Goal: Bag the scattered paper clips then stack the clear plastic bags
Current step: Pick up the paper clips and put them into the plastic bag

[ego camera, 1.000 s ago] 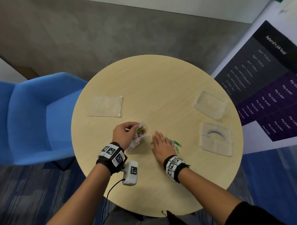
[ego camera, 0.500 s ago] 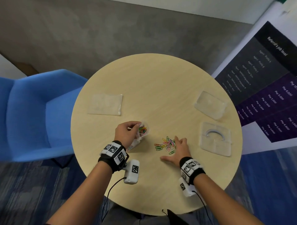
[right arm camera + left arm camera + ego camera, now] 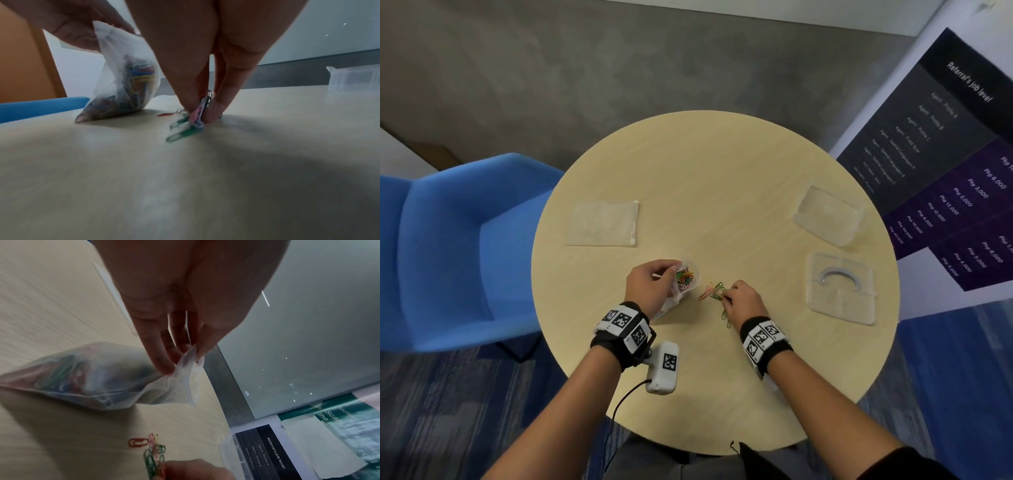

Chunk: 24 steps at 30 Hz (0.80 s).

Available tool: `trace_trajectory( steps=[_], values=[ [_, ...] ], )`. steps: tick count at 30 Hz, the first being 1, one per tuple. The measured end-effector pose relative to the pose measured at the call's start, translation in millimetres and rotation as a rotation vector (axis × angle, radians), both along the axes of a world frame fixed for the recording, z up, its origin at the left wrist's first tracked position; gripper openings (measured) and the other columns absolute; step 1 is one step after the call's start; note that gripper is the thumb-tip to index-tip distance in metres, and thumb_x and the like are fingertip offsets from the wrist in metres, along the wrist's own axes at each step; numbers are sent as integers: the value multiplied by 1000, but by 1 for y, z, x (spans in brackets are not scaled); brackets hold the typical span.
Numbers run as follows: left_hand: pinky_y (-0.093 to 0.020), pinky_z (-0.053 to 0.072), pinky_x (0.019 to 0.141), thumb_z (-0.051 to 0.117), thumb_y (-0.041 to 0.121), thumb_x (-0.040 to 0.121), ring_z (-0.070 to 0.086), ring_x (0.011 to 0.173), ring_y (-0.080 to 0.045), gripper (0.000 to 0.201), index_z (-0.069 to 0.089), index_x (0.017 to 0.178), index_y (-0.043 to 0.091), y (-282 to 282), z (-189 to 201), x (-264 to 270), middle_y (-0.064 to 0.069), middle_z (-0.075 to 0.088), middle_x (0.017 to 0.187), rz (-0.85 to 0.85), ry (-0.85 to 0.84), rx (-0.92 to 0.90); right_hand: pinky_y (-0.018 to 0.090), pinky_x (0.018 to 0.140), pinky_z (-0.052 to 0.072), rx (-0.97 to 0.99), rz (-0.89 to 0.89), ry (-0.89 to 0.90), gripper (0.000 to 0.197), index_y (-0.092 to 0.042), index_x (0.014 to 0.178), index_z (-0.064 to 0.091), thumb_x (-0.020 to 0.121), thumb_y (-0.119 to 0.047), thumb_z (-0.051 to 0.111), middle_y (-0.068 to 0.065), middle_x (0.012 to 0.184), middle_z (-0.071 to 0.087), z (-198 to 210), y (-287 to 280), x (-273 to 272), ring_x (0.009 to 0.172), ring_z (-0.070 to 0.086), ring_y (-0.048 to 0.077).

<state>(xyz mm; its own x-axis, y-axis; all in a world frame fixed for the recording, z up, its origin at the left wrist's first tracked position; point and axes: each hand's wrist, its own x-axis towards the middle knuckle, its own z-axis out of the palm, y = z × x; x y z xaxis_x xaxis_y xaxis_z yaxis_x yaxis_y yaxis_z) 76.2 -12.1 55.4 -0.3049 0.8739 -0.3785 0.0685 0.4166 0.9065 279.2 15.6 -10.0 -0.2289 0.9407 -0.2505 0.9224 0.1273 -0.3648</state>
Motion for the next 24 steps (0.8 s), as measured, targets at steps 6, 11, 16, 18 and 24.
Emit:
trace_trajectory(
  steps=[6, 11, 16, 18, 24],
  values=[
    [-25, 60, 59, 62, 16, 93, 69, 81, -21, 13, 74, 89, 18, -1, 6, 9, -11, 70, 88, -27, -22, -4, 24, 83, 56, -276, -453, 364, 22, -10, 98, 77, 79, -22, 78, 5, 93, 76, 12, 31, 14, 82, 71, 16],
    [-14, 55, 54, 60, 12, 95, 64, 69, -17, 14, 73, 96, 6, -1, 9, 11, -14, 65, 72, -24, -83, -15, 23, 74, 59, -678, -737, 1292, 27, 8, 112, 62, 86, 2, 64, 11, 94, 71, 54, 32, -7, 79, 65, 17],
    [-18, 57, 55, 60, 12, 95, 65, 63, -20, 17, 75, 100, 5, 0, 7, 11, -16, 70, 74, -57, 3, 17, 32, 81, 59, -577, -452, 1013, 19, -2, 99, 73, 81, -6, 74, 11, 95, 74, 66, 26, -43, 86, 72, 25],
    [-26, 61, 63, 62, 16, 94, 69, 68, -20, 17, 76, 100, 9, 1, 3, 9, -13, 73, 81, -68, 45, 12, 33, 79, 60, -439, -297, 752, 19, -6, 97, 77, 80, -14, 77, 9, 90, 76, 68, 25, -51, 81, 73, 20],
    [-44, 61, 78, 63, 24, 91, 72, 78, -18, 15, 77, 95, 20, 0, 9, 9, -2, 75, 83, -78, 96, 11, 38, 89, 57, -323, -64, 352, 32, -9, 116, 70, 86, -1, 64, 11, 115, 70, 85, 31, -64, 102, 68, 24]
  ],
)
